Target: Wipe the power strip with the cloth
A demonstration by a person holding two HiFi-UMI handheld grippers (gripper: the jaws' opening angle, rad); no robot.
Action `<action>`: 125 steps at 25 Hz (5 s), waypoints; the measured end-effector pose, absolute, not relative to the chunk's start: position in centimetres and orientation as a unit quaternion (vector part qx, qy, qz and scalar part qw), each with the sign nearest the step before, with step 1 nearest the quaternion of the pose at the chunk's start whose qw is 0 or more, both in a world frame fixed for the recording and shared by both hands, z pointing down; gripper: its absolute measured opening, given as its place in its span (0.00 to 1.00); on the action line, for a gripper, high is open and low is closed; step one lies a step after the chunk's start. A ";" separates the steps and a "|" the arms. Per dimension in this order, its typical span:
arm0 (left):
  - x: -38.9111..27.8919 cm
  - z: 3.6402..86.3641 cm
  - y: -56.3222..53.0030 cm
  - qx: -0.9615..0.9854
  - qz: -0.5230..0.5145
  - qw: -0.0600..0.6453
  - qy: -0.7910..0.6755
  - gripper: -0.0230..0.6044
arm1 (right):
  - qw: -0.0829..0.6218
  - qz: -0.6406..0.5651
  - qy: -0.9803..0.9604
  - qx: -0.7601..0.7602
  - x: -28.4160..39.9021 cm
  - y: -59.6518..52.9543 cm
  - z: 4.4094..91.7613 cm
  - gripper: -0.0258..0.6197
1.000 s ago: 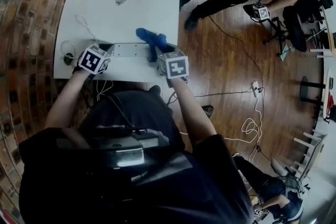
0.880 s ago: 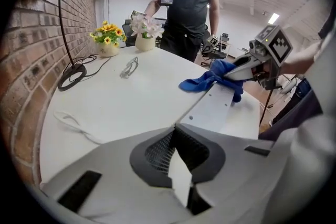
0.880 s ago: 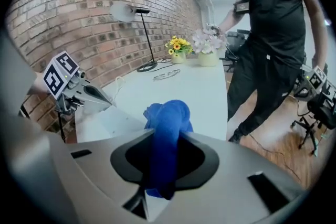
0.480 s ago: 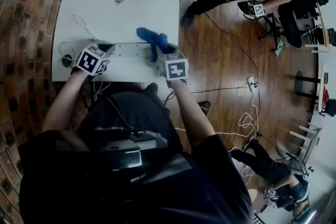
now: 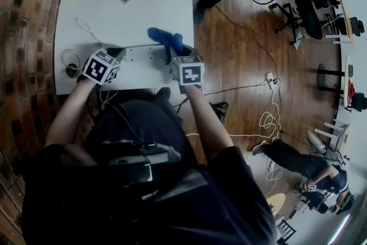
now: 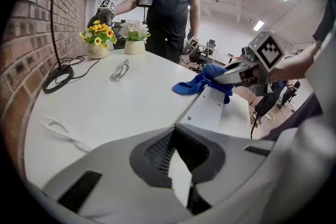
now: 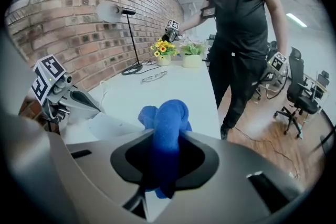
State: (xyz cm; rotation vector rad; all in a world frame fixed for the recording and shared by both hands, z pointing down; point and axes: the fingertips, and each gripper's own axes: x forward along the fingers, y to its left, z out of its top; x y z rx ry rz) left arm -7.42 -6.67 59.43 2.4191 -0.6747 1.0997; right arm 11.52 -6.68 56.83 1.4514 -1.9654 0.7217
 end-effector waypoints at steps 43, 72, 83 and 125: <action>-7.2 59.6 -6.6 0.884 0.378 0.206 -0.183 0.05 | 0.290 0.261 -0.789 0.474 -2.5 -5.8 56.8 0.18; -7.2 60.0 -7.3 0.878 0.405 0.170 -0.190 0.05 | 0.217 0.336 -0.843 0.361 -6.9 -6.2 55.7 0.18; -7.4 59.8 -8.1 0.849 0.449 0.152 -0.234 0.05 | 0.171 0.383 -0.828 0.372 4.1 -2.4 54.5 0.18; 0.3 60.8 -6.4 0.843 0.489 0.139 -0.175 0.53 | 0.055 0.477 -0.755 0.446 23.0 3.0 56.3 0.18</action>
